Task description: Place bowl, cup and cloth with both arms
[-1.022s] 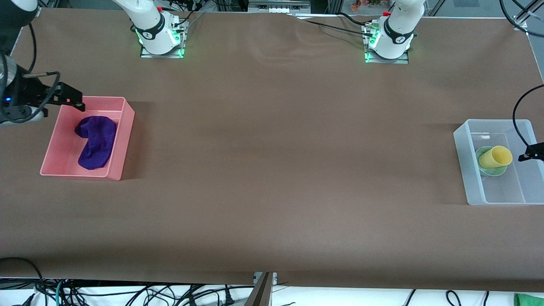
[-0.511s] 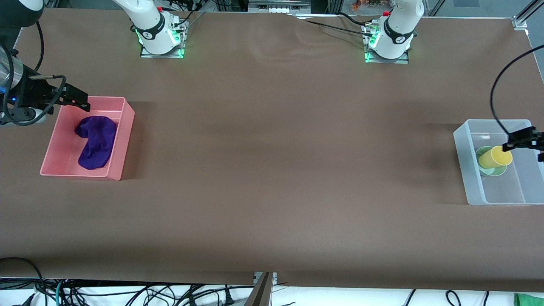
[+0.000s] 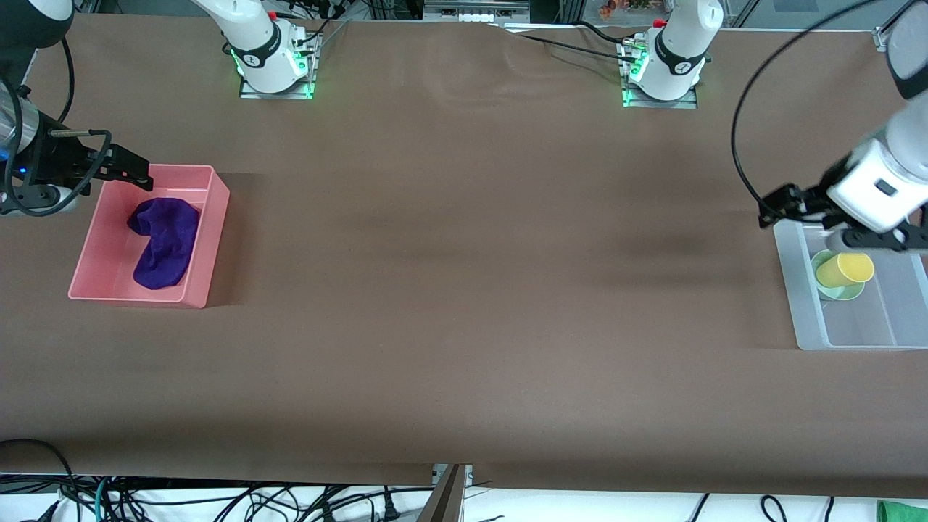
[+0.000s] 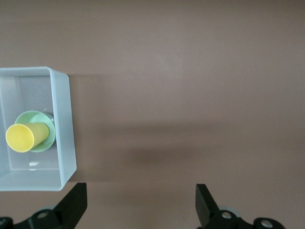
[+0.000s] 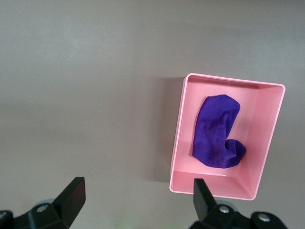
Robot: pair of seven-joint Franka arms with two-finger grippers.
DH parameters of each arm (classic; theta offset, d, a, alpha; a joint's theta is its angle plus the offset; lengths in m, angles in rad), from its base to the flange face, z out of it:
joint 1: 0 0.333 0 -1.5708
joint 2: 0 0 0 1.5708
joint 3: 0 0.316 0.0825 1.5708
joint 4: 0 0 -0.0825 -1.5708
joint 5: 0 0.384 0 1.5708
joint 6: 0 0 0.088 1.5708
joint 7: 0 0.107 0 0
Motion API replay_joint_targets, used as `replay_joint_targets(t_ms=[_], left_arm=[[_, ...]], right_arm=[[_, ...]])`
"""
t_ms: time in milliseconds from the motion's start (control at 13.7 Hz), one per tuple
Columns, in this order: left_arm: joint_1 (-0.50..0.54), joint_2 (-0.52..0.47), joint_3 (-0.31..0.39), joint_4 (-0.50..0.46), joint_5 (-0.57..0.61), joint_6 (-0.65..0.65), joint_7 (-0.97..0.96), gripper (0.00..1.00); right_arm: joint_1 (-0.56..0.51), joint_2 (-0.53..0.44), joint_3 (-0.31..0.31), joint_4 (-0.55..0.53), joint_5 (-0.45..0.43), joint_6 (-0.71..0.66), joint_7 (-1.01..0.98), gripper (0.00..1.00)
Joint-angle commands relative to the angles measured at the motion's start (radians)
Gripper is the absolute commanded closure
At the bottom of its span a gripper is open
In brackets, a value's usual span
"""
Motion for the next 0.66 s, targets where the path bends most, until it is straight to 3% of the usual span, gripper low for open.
replay_joint_targets(t_ms=[0,146,292,584], left_arm=[[-0.043,-0.137,0.058,-0.183,0.013,0.057,0.005,0.0],[-0.034,-0.141,0.056,-0.175,0.007,0.021,0.012,0.0],[-0.023,-0.118,0.059,-0.129,-0.071,-0.025,0.087,0.0],[-0.001,-0.108,0.05,-0.12,-0.066,-0.036,0.1,0.0]], right_arm=[[-0.008,0.007,0.006,0.02,0.008,-0.013,0.005,0.0],[-0.008,0.007,0.006,0.02,0.009,-0.013,0.009,0.0],[-0.008,0.007,0.006,0.02,0.009,-0.011,0.006,0.0],[-0.008,0.007,0.006,0.02,0.006,-0.013,0.009,0.0]])
